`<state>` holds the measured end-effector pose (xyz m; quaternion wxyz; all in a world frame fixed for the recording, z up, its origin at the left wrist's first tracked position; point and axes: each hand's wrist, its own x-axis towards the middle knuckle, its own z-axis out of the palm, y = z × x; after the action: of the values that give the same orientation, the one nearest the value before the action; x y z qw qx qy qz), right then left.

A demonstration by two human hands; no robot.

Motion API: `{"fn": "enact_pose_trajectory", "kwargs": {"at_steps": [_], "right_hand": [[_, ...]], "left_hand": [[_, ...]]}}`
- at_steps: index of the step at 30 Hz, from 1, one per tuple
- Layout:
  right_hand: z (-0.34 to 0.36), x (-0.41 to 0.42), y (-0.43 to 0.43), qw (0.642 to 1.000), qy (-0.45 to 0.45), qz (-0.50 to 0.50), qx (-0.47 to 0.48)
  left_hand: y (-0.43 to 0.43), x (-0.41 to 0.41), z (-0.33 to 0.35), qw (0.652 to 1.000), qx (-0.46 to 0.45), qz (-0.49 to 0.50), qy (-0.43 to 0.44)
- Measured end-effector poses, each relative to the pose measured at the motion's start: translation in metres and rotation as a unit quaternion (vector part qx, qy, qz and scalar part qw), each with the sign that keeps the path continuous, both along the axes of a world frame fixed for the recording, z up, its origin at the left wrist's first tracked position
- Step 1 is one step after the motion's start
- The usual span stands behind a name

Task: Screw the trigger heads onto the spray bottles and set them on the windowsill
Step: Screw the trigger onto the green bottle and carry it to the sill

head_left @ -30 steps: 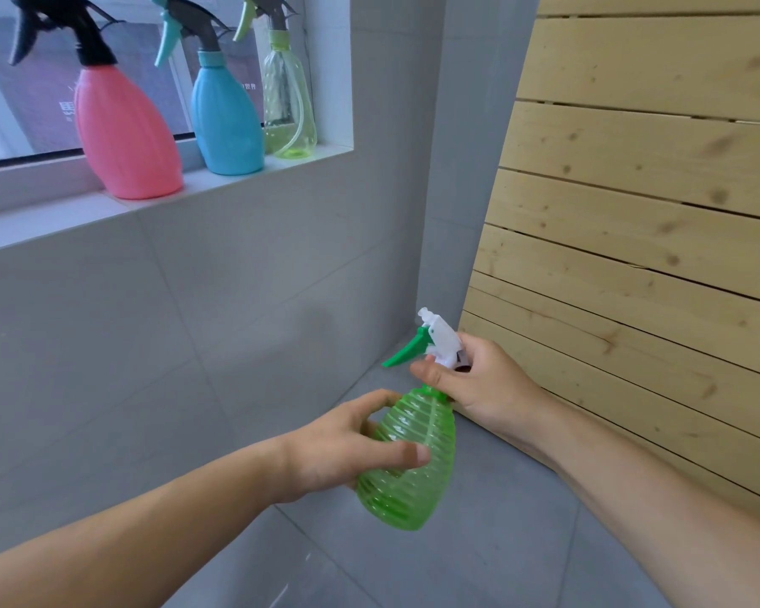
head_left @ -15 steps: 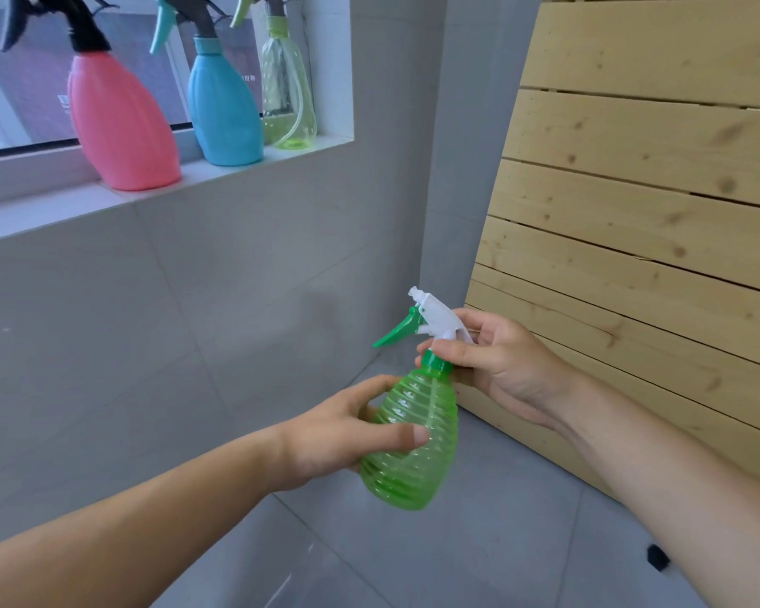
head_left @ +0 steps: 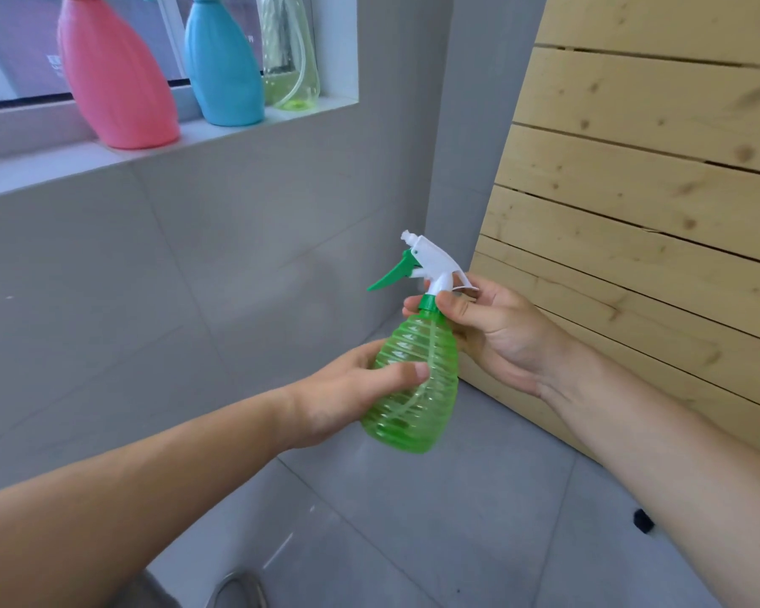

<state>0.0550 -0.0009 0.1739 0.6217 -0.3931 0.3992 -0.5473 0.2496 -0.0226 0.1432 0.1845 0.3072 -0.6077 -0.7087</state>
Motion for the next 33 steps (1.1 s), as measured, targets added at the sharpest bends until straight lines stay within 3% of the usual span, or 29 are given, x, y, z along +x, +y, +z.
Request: {"fn": "enact_pose_trajectory", "kwargs": {"at_steps": [9, 17, 22, 27, 33], "right_hand": [[-0.009, 0.015, -0.005, 0.986, 0.103, -0.13, -0.028], [-0.008, 0.011, -0.008, 0.99, 0.087, -0.11, 0.003], [-0.002, 0.01, -0.004, 0.991, 0.09, -0.096, 0.011], [0.005, 0.029, -0.003, 0.98, 0.149, -0.135, -0.01], [0.026, 0.082, -0.003, 0.968, 0.227, -0.068, -0.083]], "left_hand": [[-0.002, -0.004, -0.003, 0.995, -0.071, 0.067, -0.036], [-0.005, -0.002, -0.001, 0.995, -0.048, 0.048, -0.07], [-0.01, 0.009, -0.001, 0.998, 0.055, 0.023, -0.022], [-0.018, 0.024, 0.014, 0.995, 0.003, 0.101, -0.001], [-0.033, 0.062, 0.058, 0.968, -0.033, 0.228, 0.1]]}}
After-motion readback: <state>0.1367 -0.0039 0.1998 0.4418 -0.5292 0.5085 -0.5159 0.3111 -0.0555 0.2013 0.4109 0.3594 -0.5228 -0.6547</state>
